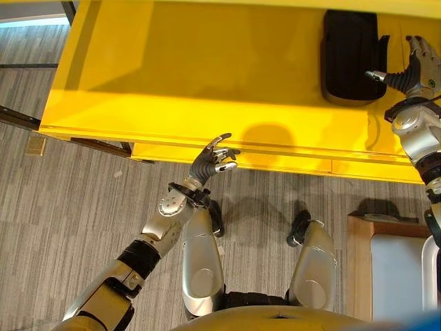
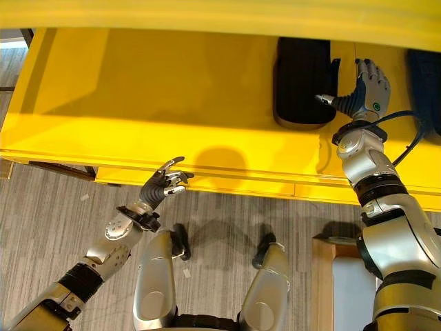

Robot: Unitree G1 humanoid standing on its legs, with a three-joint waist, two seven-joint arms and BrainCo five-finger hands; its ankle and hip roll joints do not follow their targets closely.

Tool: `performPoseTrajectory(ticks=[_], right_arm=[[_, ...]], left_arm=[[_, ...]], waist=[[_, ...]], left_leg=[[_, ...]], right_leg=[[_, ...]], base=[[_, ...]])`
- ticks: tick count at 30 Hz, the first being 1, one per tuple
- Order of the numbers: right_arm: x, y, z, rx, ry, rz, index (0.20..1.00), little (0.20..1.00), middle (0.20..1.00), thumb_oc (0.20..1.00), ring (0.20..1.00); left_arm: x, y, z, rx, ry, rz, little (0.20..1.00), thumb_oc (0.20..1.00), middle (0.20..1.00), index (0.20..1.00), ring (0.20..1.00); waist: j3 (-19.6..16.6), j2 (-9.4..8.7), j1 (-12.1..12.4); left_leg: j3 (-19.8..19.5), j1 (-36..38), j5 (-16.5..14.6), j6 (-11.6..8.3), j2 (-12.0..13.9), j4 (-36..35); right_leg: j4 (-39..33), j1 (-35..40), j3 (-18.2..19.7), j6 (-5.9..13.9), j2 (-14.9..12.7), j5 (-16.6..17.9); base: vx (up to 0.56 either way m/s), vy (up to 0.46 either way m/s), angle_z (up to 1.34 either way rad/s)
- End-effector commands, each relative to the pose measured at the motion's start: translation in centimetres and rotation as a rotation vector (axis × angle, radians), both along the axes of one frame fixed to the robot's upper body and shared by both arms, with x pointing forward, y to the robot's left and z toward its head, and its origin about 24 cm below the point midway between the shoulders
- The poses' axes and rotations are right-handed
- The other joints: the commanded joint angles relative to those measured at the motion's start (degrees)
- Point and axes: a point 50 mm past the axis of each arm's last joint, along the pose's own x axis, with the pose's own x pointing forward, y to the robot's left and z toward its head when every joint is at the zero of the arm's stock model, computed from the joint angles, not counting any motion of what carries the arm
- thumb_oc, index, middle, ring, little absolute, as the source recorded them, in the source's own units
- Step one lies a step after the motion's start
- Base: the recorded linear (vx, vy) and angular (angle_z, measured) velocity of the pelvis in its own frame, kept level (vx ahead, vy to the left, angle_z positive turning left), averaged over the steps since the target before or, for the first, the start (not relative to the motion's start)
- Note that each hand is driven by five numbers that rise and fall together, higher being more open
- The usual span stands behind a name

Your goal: Move parts from the plastic box to the shelf.

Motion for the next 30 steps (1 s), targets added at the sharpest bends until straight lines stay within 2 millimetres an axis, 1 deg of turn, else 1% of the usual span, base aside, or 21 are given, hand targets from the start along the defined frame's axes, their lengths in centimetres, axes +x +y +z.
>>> performPoseTrajectory(ticks=[1, 5, 7, 8, 9, 10, 11, 12, 13, 14, 15, 16, 17, 18, 21, 24, 26, 27, 30], right_arm=[[-0.3, 0.2, 1.6, 0.094, -0.136, 0.032, 1.0, 1.0, 1.0, 1.0, 1.0], [-0.6, 0.4, 1.2, 0.144, -0.172, 0.051, 1.0, 1.0, 1.0, 1.0, 1.0], [-0.9, 1.3, 1.3, 0.221, -0.26, 0.137, 1.0, 1.0, 1.0, 1.0, 1.0], [-1.5, 2.3, 1.1, 0.266, -0.326, 0.222, 1.0, 1.0, 1.0, 1.0, 1.0], [-2.0, 2.9, 1.1, 0.27, -0.363, 0.267, 1.0, 1.0, 1.0, 1.0, 1.0], [-3.1, 4.8, 0.8, 0.257, -0.438, 0.374, 1.0, 1.0, 1.0, 1.0, 1.0], [-3.9, 5.9, 0.2, 0.257, -0.439, 0.433, 1.0, 1.0, 1.0, 1.0, 1.0], [-5.3, 7.7, -1.8, 0.282, -0.407, 0.528, 1.0, 1.0, 1.0, 1.0, 1.0], [-6.8, 8.8, -3.5, 0.311, -0.377, 0.608, 1.0, 1.0, 1.0, 1.0, 1.0], [-7.0, 8.9, -3.7, 0.313, -0.373, 0.613, 1.0, 1.0, 1.0, 1.0, 1.0], [-8.7, 9.3, -5.4, 0.37, -0.316, 0.677, 1.0, 1.0, 1.0, 1.0, 1.0], [-10.1, 9.8, -6.5, 0.382, -0.283, 0.737, 1.0, 1.0, 1.0, 1.0, 1.0], [-11.2, 10.1, -7.0, 0.397, -0.263, 0.783, 1.0, 1.0, 1.0, 1.0, 1.0], [-11.9, 10.3, -7.4, 0.43, -0.23, 0.809, 1.0, 1.0, 1.0, 1.0, 1.0], [-12.8, 10.8, -8.6, 0.455, -0.129, 0.859, 1.0, 1.0, 1.0, 1.0, 1.0], [-13.5, 11.1, -9.4, 0.462, -0.061, 0.879, 1.0, 1.0, 1.0, 1.0, 1.0], [-14.1, 10.5, -11.4, 0.536, 0.037, 0.833, 1.0, 1.0, 1.0, 1.0, 1.0], [-14.4, 10.3, -12.0, 0.556, 0.061, 0.82, 1.0, 1.0, 1.0, 1.0, 1.0], [-14.3, 10.4, -12.6, 0.592, 0.08, 0.794, 1.0, 1.0, 1.0, 1.0, 1.0]], left_arm=[[-1.3, -2.1, -3.0, 0.003, 0.161, -0.086, 1.0, 1.0, 1.0, 1.0, 1.0], [-1.5, -2.2, -3.0, -0.005, 0.162, -0.098, 1.0, 1.0, 1.0, 1.0, 1.0], [-1.6, -2.2, -3.2, -0.002, 0.169, -0.074, 1.0, 1.0, 1.0, 1.0, 1.0], [-1.9, -1.9, -3.4, -0.015, 0.178, -0.04, 1.0, 1.0, 1.0, 1.0, 1.0], [-2.0, -1.7, -3.5, -0.022, 0.175, -0.02, 1.0, 1.0, 1.0, 1.0, 1.0], [-2.3, -1.4, -3.7, -0.035, 0.176, 0.008, 1.0, 1.0, 1.0, 1.0, 1.0], [-2.5, -1.2, -3.9, -0.044, 0.181, 0.011, 1.0, 1.0, 1.0, 1.0, 1.0], [-3.0, -1.2, -4.0, -0.068, 0.187, 0.007, 1.0, 1.0, 1.0, 1.0, 1.0], [-3.7, -0.7, -4.4, -0.075, 0.197, 0.04, 1.0, 1.0, 1.0, 1.0, 1.0], [-3.7, -0.6, -4.4, -0.075, 0.198, 0.043, 1.0, 1.0, 1.0, 1.0, 1.0], [-4.3, 0.0, -4.8, -0.096, 0.214, 0.076, 1.0, 1.0, 1.0, 1.0, 1.0], [-5.1, 0.6, -5.2, -0.096, 0.223, 0.103, 1.0, 1.0, 1.0, 1.0, 1.0], [-5.6, 1.1, -5.5, -0.1, 0.234, 0.123, 1.0, 1.0, 1.0, 1.0, 1.0], [-6.2, 1.5, -5.6, -0.106, 0.244, 0.138, 1.0, 1.0, 1.0, 1.0, 1.0], [-7.1, 2.4, -6.0, -0.112, 0.269, 0.176, 1.0, 1.0, 1.0, 1.0, 1.0], [-7.6, 3.0, -5.9, -0.112, 0.266, 0.2, 1.0, 1.0, 1.0, 1.0, 1.0], [-8.2, 3.6, -5.2, -0.133, 0.245, 0.188, 1.0, 1.0, 1.0, 1.0, 1.0], [-8.6, 3.9, -4.9, -0.115, 0.244, 0.184, 1.0, 1.0, 1.0, 1.0, 1.0], [-8.8, 4.0, -4.9, -0.073, 0.251, 0.183, 1.0, 1.0, 1.0, 1.0, 1.0]], waist=[[-0.7, 0.85, -1.2], [-0.7, 1.0, -1.6], [-0.7, 0.99, -2.1], [-0.9, 0.88, -2.6], [-1.0, 0.82, -2.9], [-1.2, 0.66, -3.5], [-1.5, 0.55, -4.0], [-2.0, 0.42, -4.8], [-2.5, 0.33, -5.6], [-2.6, 0.3, -5.7], [-3.6, 0.1, -6.4], [-4.5, 0.03, -6.8], [-5.4, -0.17, -7.1], [-6.2, -0.4, -7.2], [-8.3, -0.74, -7.3], [-9.8, -1.02, -7.2], [-11.7, -1.46, -6.6], [-12.4, -1.61, -6.2], [-13.1, -1.85, -5.4]], left_leg=[[0.8, 6.4, 1.1, -2.13, 2.5, -6.3], [0.9, 6.7, 0.5, -1.9, 2.3, -5.9], [1.2, 7.0, 0.0, -1.67, 2.2, -5.4], [1.5, 7.8, 0.1, -1.58, 2.0, -5.9], [1.8, 8.4, 0.3, -1.47, 1.8, -6.5], [2.1, 9.5, 0.7, -1.32, 1.4, -7.7], [2.4, 10.2, 1.1, -1.25, 1.1, -8.8], [3.1, 11.9, 2.2, -0.97, 0.4, -11.2], [3.9, 13.7, 3.3, -0.65, -0.2, -13.9], [4.0, 14.0, 3.4, -0.62, -0.3, -14.2], [5.2, 16.2, 4.5, -0.38, -0.8, -17.0], [6.0, 17.9, 5.3, -0.24, -1.3, -19.3], [6.7, 19.4, 6.1, -0.3, -1.5, -21.1], [7.1, 20.7, 6.7, -0.5, -1.8, -22.8], [7.5, 23.5, 8.4, -0.96, -2.7, -26.7], [7.4, 24.7, 9.4, -1.37, -3.0, -28.3], [7.2, 25.7, 10.2, -1.58, -3.4, -29.4], [7.2, 26.3, 10.1, -1.35, -3.8, -29.6], [7.2, 26.9, 9.5, -0.79, -4.5, -29.4]], right_leg=[[3.3, -0.3, 1.4, 0.21, 1.7, -1.2], [3.4, 0.0, 1.8, 0.03, 1.9, -1.5], [3.8, 0.3, 2.1, -0.19, 2.1, -1.8], [3.3, 1.0, 2.2, -0.22, 2.3, -1.8], [2.8, 1.5, 2.1, -0.2, 2.5, -1.7], [1.7, 2.4, 2.2, -0.14, 2.9, -1.3], [0.8, 2.9, 2.1, 0.05, 3.0, -1.0], [-1.5, 4.1, 2.2, 0.13, 3.6, 0.0], [-4.0, 5.8, 1.9, 0.22, 4.2, 0.7], [-4.4, 6.0, 1.8, 0.24, 4.2, 0.8], [-7.3, 8.0, 1.3, 0.33, 4.8, 1.7], [-10.1, 9.9, 0.7, 0.38, 5.5, 2.5], [-12.6, 11.7, 0.3, 0.4, 6.2, 3.3], [-15.1, 13.6, -0.2, 0.47, 6.8, 3.9], [-20.6, 17.5, -0.8, 0.47, 8.2, 5.3], [-23.2, 19.4, -0.9, 0.44, 8.7, 6.3], [-25.8, 21.6, -1.6, 0.46, 9.0, 7.2], [-26.6, 22.5, -2.1, 0.66, 8.9, 7.6], [-26.9, 23.5, -2.9, 1.04, 8.4, 7.8]], base=[[0.04, 0.017, -0.03], [0.04, 0.027, -0.05], [0.09, 0.042, -0.07], [0.09, 0.044, -0.05], [0.13, 0.06, -0.11], [0.12, 0.053, -0.13], [0.15, 0.07, -0.19], [0.15, 0.096, -0.2], [0.12, 0.083, -0.21], [0.13, 0.1, -0.16], [0.12, 0.093, -0.04], [0.17, 0.118, 0.0], [0.15, 0.096, -0.01], [0.14, 0.083, -0.15], [0.1, 0.077, -0.22], [0.06, 0.08, 0.01], [0.05, 0.162, 0.11], [0.01, 0.185, 0.14], [-0.02, 0.164, 0.05]])
